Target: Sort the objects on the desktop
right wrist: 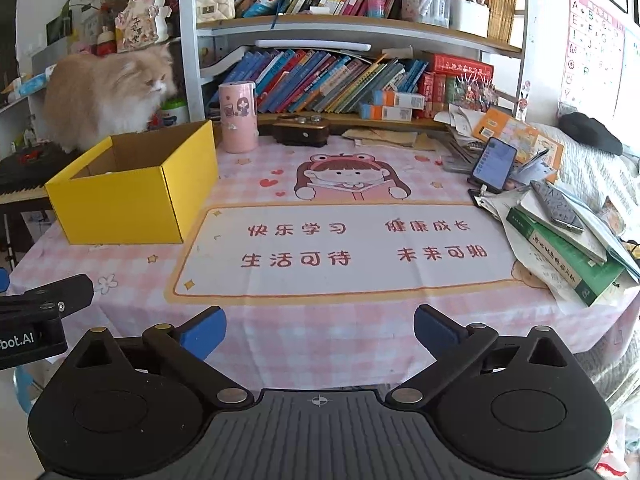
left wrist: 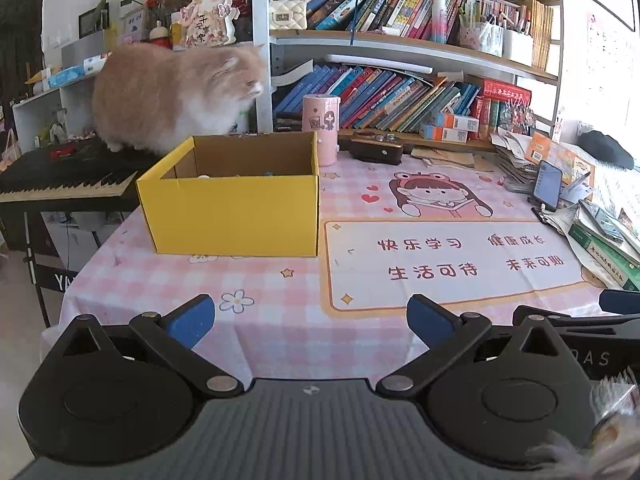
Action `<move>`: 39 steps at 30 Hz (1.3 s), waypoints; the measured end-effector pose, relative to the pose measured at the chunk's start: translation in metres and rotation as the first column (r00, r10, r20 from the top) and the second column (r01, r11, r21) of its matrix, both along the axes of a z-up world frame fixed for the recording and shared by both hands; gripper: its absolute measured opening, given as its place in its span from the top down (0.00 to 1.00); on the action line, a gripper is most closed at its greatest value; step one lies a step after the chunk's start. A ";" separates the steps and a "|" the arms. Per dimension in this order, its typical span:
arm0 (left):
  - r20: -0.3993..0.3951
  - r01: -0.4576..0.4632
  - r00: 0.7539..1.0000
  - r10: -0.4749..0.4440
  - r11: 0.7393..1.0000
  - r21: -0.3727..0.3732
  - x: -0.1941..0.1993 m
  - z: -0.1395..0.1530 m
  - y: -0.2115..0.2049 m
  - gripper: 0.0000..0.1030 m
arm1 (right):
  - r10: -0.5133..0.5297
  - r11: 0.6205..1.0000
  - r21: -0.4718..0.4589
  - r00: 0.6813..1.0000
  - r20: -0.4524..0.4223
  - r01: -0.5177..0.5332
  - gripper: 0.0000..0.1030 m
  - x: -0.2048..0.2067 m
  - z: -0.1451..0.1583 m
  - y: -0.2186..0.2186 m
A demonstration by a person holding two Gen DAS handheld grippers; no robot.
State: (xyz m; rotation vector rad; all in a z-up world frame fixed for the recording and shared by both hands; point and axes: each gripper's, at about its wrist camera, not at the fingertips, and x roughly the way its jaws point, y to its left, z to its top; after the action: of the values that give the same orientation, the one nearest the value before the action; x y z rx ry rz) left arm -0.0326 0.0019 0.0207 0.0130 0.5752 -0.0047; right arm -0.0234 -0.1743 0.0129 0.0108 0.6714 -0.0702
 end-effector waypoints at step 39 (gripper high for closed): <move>-0.068 -0.026 0.997 0.025 1.000 -0.013 0.006 -0.009 0.010 0.00 | 0.029 1.000 -0.001 0.999 -0.045 -0.029 0.01 0.003 -0.004 0.008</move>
State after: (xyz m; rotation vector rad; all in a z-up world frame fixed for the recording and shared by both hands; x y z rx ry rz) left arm -0.0262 0.0122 0.0116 -0.0075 0.6432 0.0156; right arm -0.0202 -0.1658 0.0091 -0.0018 0.7167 -0.0428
